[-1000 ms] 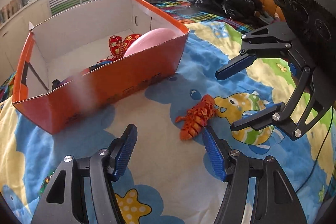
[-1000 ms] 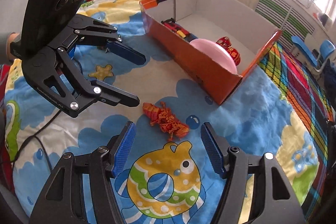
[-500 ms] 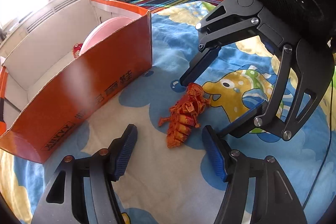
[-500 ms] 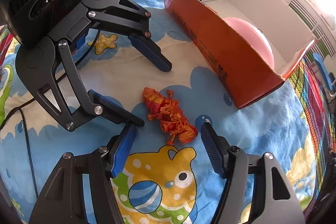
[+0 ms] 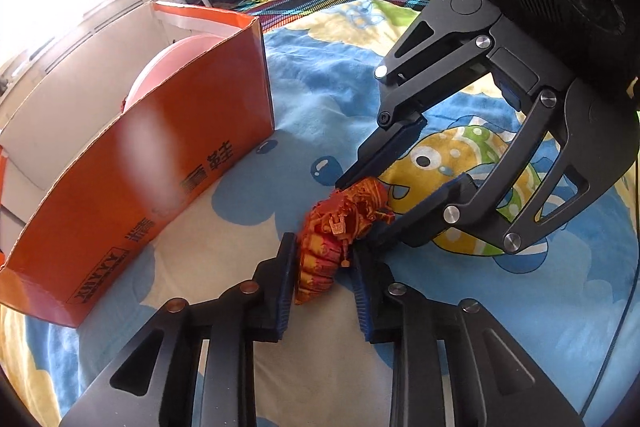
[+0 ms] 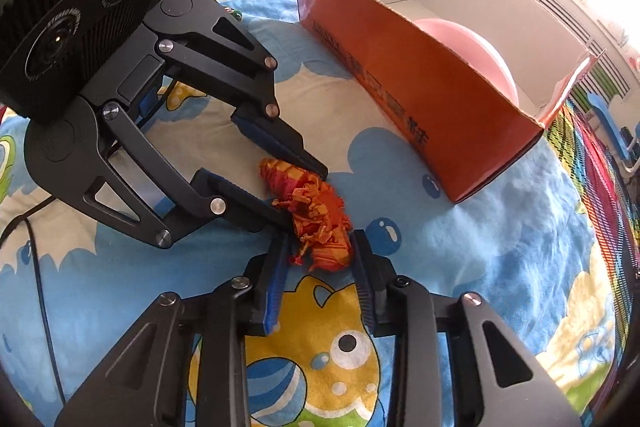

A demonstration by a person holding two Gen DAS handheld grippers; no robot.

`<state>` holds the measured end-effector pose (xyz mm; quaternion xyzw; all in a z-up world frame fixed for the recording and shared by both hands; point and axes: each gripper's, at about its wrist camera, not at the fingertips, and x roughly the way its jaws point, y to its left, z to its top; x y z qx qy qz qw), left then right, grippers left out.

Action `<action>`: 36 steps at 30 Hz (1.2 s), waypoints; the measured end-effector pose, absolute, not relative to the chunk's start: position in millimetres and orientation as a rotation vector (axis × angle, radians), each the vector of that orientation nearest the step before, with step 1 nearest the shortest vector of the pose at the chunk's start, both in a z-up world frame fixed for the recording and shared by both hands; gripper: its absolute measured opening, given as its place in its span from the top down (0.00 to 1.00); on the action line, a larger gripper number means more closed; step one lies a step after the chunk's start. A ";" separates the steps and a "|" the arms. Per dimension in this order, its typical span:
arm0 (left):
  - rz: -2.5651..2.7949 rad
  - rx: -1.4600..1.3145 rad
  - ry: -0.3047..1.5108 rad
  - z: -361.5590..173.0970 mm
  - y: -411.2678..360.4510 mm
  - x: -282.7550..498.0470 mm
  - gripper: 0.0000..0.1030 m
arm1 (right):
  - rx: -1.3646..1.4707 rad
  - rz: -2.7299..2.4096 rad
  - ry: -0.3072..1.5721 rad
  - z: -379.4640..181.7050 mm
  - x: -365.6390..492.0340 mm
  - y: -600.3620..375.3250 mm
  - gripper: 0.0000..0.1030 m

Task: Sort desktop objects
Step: 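Close the left gripper on the lobster toy while the right gripper grips it too, then carry the lobster toy into the orange box and open both grippers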

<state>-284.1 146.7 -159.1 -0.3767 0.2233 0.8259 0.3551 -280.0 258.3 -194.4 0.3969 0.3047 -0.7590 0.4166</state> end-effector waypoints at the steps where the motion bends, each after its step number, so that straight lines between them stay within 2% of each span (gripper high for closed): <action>1: 2.132 -0.975 0.568 -158.4 145.3 -285.4 0.78 | 0.994 -1.910 0.763 -194.4 -278.5 258.9 0.72; 20: 2.191 -0.940 0.513 -124.5 112.5 -268.2 0.79 | 0.920 -1.940 0.760 -159.9 -255.9 234.5 0.74; 27: 2.210 -0.936 0.464 -96.6 90.8 -273.1 0.79 | 0.886 -1.938 0.758 -140.5 -263.5 223.2 0.74; 36: 2.229 -0.899 0.496 -47.0 71.3 -281.5 0.79 | 0.838 -1.949 0.773 -94.6 -270.7 194.9 0.74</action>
